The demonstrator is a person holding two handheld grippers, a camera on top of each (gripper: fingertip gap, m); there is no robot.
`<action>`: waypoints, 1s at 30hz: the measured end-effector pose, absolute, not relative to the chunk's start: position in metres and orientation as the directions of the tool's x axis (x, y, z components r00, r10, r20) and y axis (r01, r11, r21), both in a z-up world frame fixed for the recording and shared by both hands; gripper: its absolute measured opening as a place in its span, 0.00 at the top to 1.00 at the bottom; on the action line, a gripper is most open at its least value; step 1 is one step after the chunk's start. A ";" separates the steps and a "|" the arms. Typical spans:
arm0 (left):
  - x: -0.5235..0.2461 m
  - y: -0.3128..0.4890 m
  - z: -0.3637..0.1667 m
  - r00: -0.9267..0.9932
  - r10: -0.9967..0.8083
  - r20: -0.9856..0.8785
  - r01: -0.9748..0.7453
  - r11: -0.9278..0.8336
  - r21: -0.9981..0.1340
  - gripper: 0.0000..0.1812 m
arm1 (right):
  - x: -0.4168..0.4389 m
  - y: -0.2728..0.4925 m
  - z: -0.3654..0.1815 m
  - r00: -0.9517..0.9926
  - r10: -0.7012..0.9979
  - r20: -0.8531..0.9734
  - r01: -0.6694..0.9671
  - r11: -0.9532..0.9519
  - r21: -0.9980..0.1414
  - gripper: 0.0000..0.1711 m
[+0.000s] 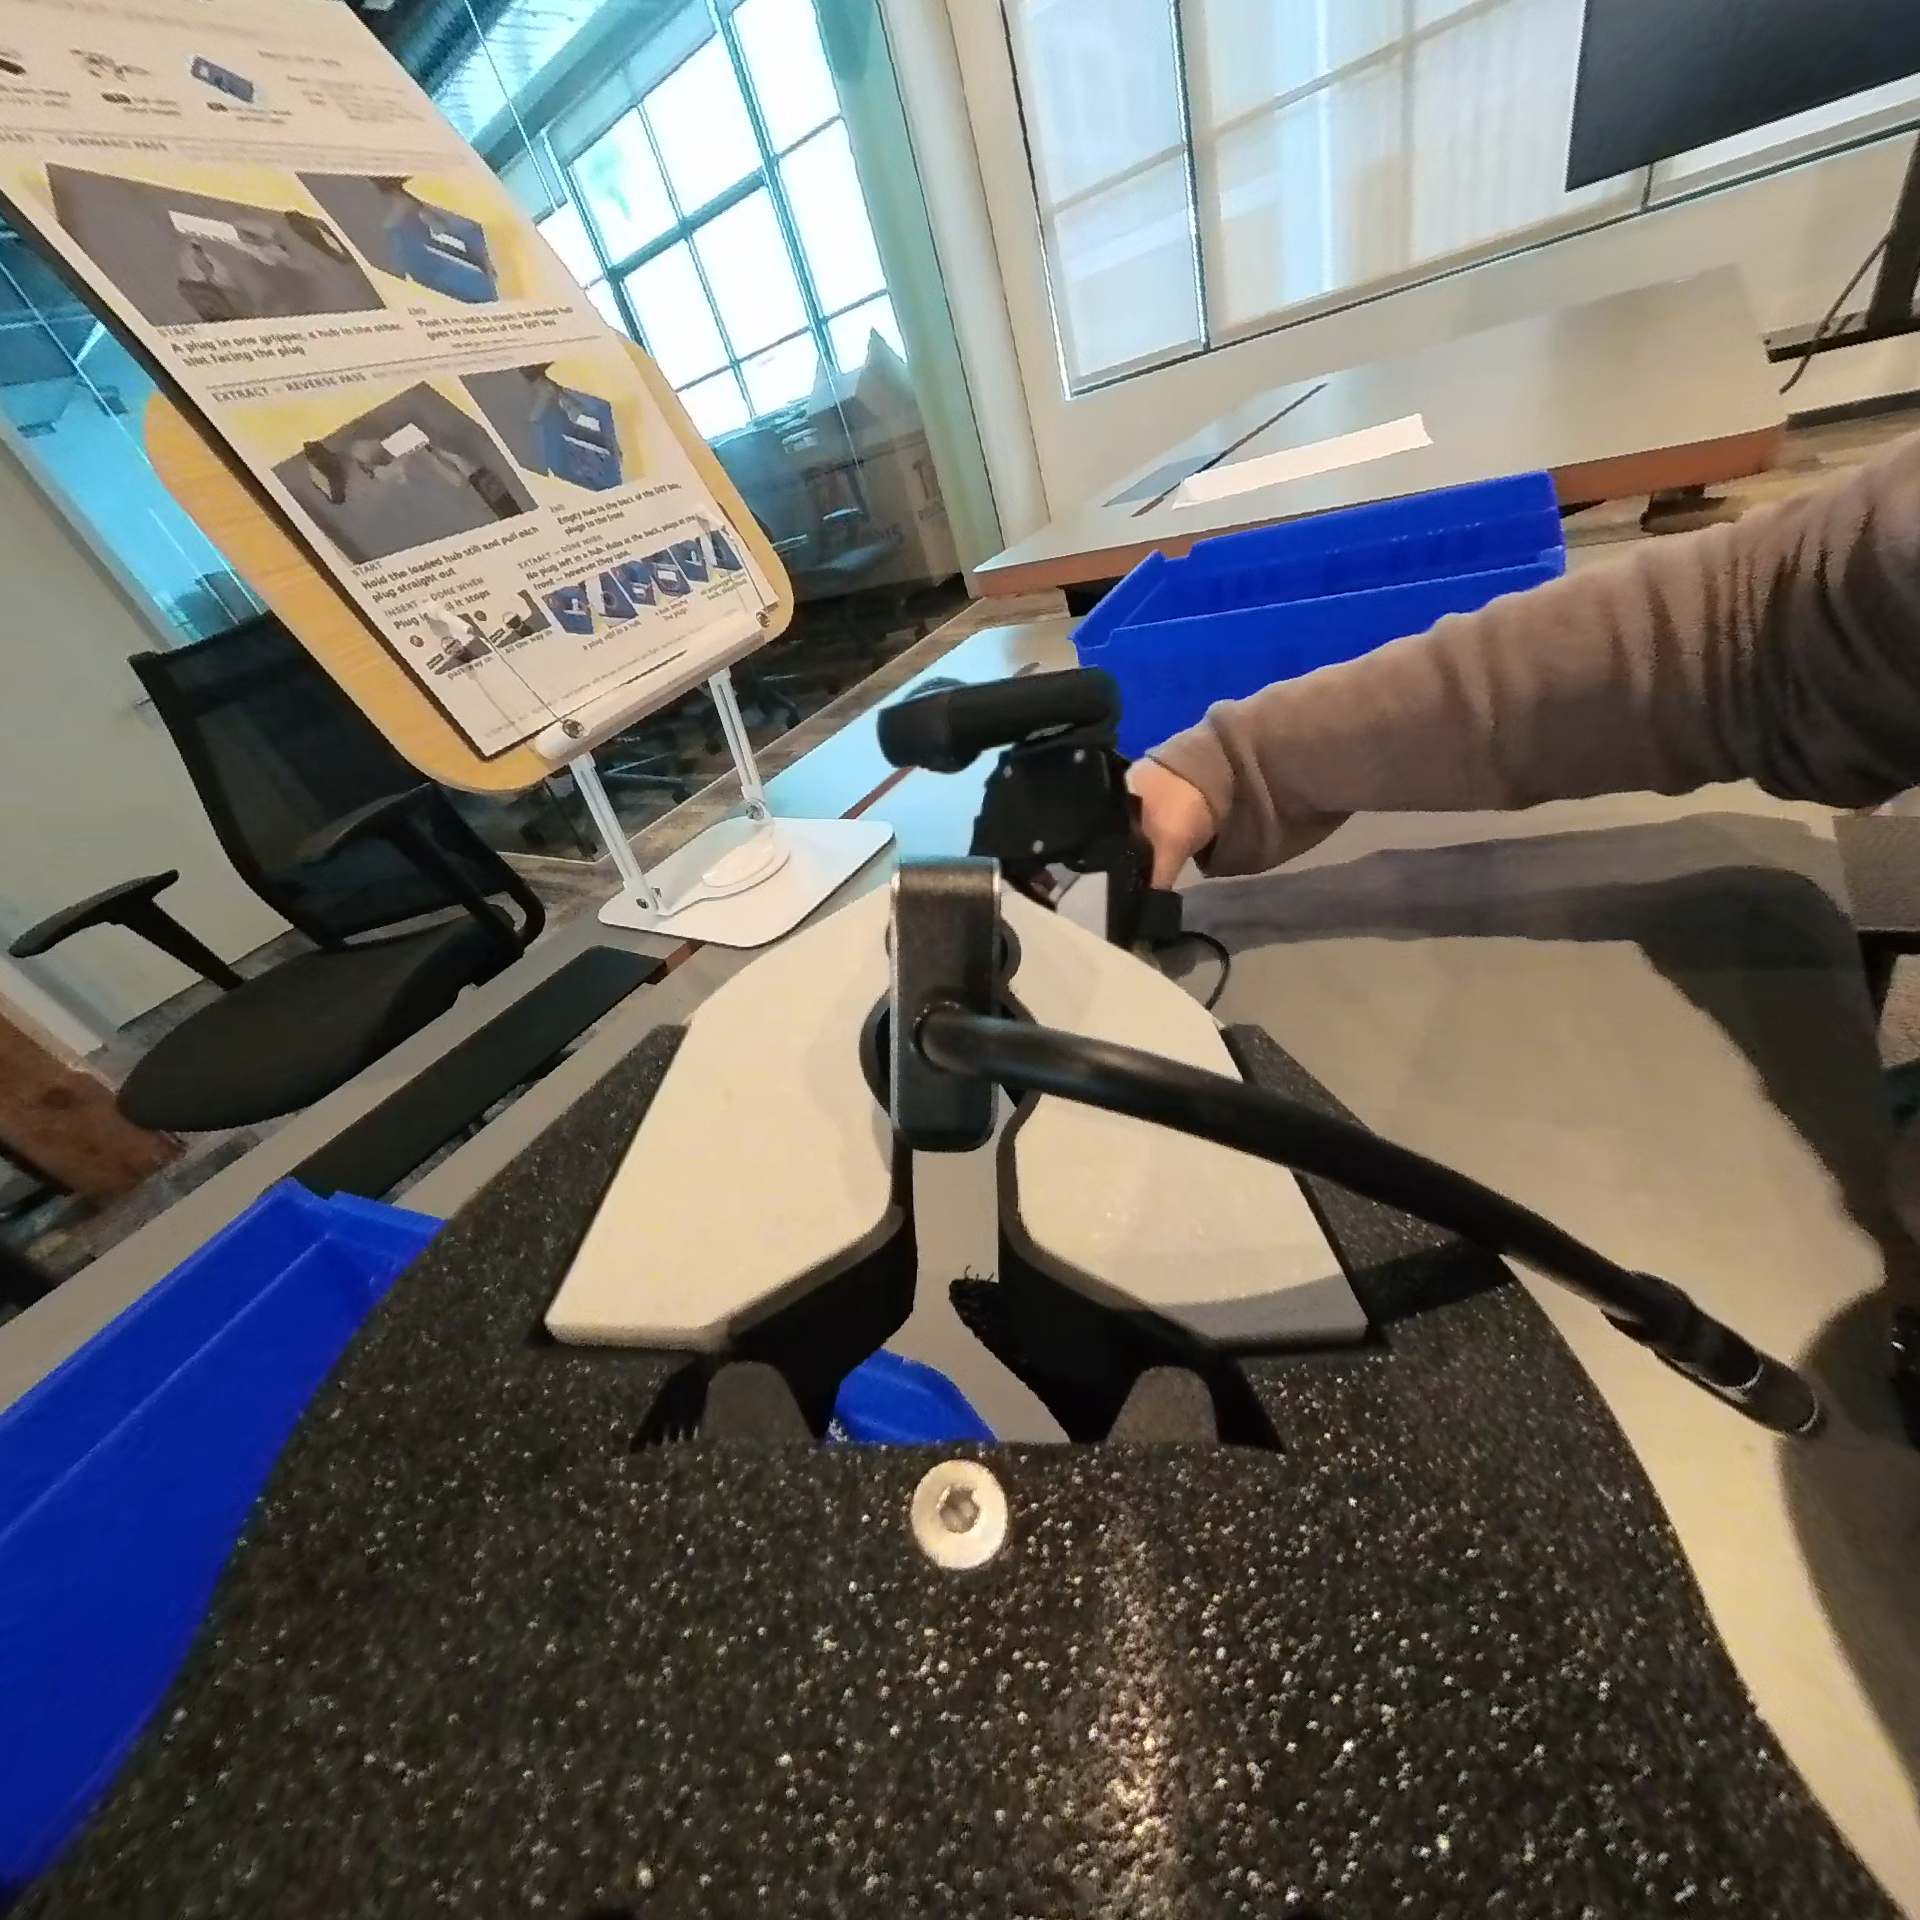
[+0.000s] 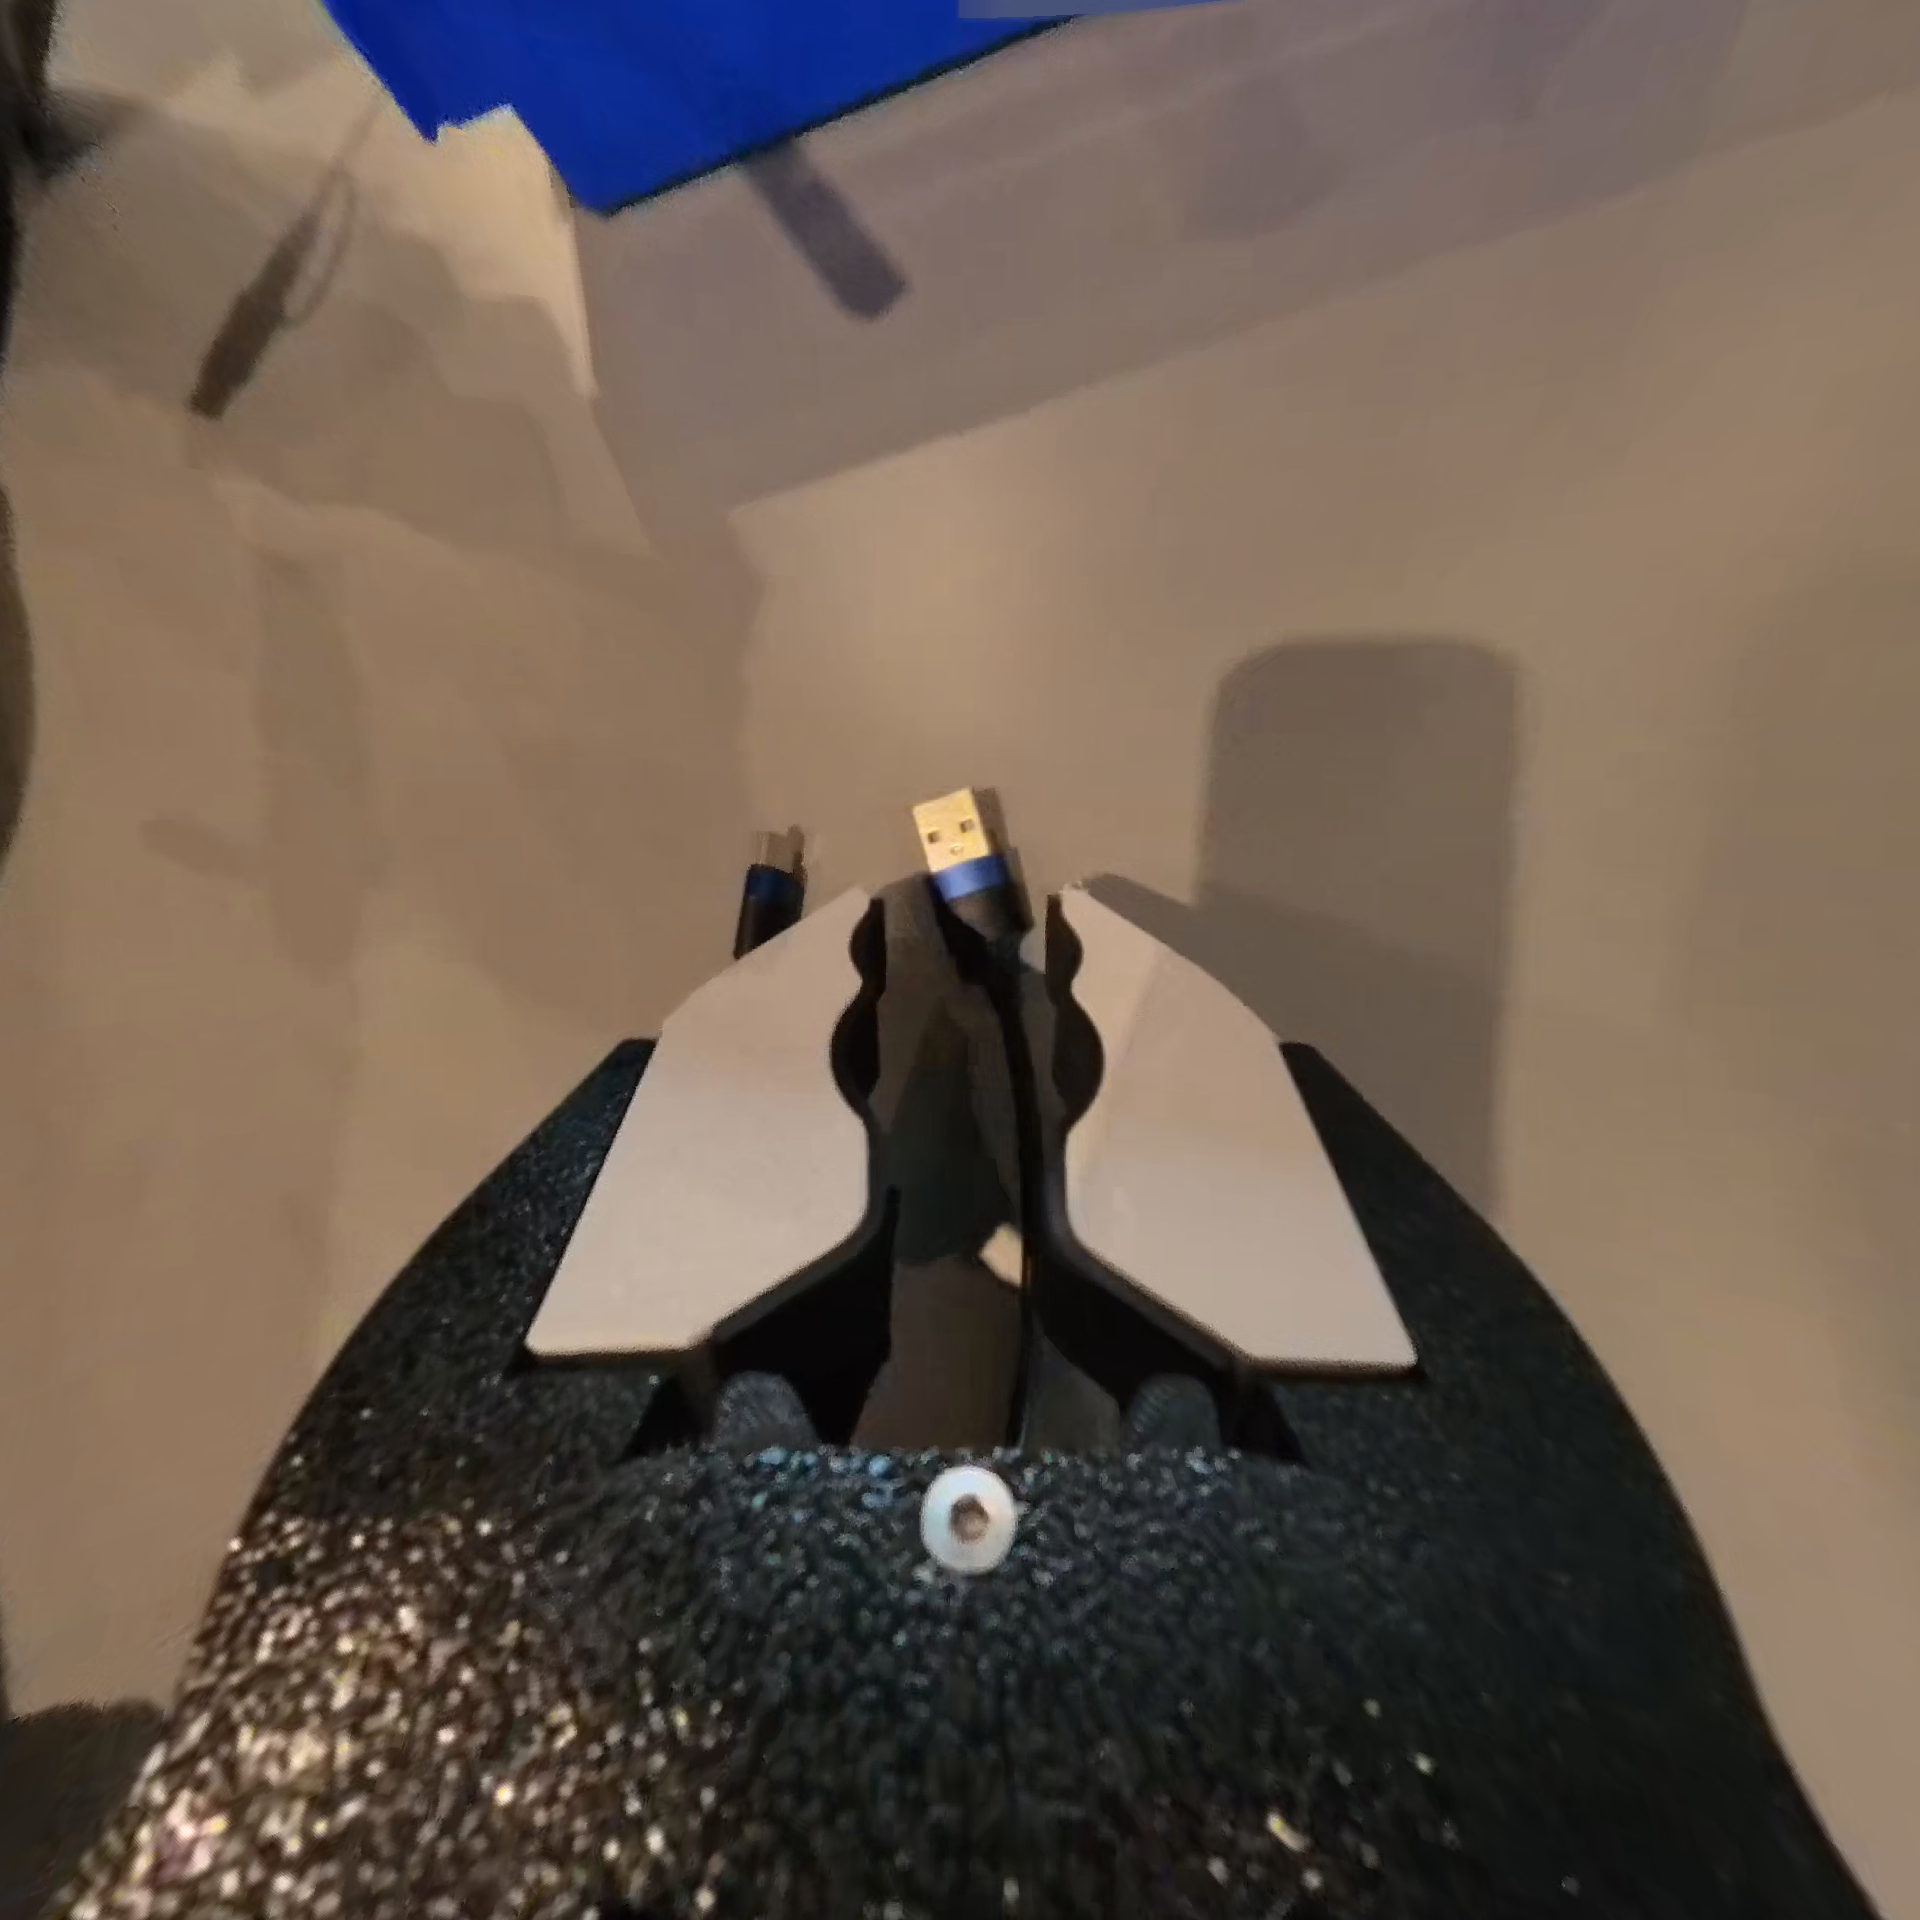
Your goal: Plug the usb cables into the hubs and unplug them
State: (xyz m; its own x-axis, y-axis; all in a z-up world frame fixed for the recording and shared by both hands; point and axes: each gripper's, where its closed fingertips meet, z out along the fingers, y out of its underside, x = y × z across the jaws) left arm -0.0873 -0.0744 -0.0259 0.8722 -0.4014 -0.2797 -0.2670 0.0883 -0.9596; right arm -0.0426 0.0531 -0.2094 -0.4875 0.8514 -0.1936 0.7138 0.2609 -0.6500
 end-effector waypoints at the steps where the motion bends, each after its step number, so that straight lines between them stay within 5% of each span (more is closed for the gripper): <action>1: -0.087 -0.074 -0.026 0.872 -0.403 -0.278 -0.266 0.087 -0.960 0.94 | -0.043 0.052 -0.210 -0.494 0.853 -0.168 0.707 0.282 -0.649 0.83; 8: -0.084 -0.073 -0.028 0.867 -0.414 -0.277 -0.269 0.078 -0.960 0.94 | -0.044 0.055 -0.209 -0.440 0.894 -0.079 0.705 0.291 -0.647 0.91; 13: -0.083 -0.071 -0.031 0.871 -0.415 -0.263 -0.268 0.047 -0.962 0.94 | -0.048 0.053 -0.154 -0.424 0.882 0.208 0.515 0.423 -0.745 0.92; 16: -0.079 -0.071 -0.035 0.870 -0.439 -0.224 -0.251 -0.002 -0.968 0.94 | -0.045 0.052 -0.112 -0.371 0.805 0.463 0.408 0.589 -0.697 0.92; 20: -0.069 -0.071 -0.046 0.852 -0.484 -0.202 -0.274 -0.082 -0.958 0.94 | -0.038 0.035 -0.059 -0.319 0.581 0.749 0.318 0.810 -0.494 0.92; 24: -0.061 -0.067 -0.050 0.847 -0.488 -0.212 -0.290 -0.089 -0.953 0.94 | -0.038 0.003 -0.020 -0.313 0.243 0.918 0.265 0.951 -0.161 0.92; 30: -0.049 -0.062 -0.055 0.834 -0.525 -0.172 -0.260 -0.098 -0.961 0.94 | -0.047 -0.040 -0.002 -0.329 -0.254 0.910 0.182 0.928 0.325 0.92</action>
State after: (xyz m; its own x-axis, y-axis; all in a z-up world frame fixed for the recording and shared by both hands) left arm -0.0490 -0.0619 -0.0550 0.8336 -0.5251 -0.1718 -0.2595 -0.0977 -0.9608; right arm -0.0475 -0.0397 -0.0017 -0.3285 -0.2539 0.9097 0.1816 0.9282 0.3247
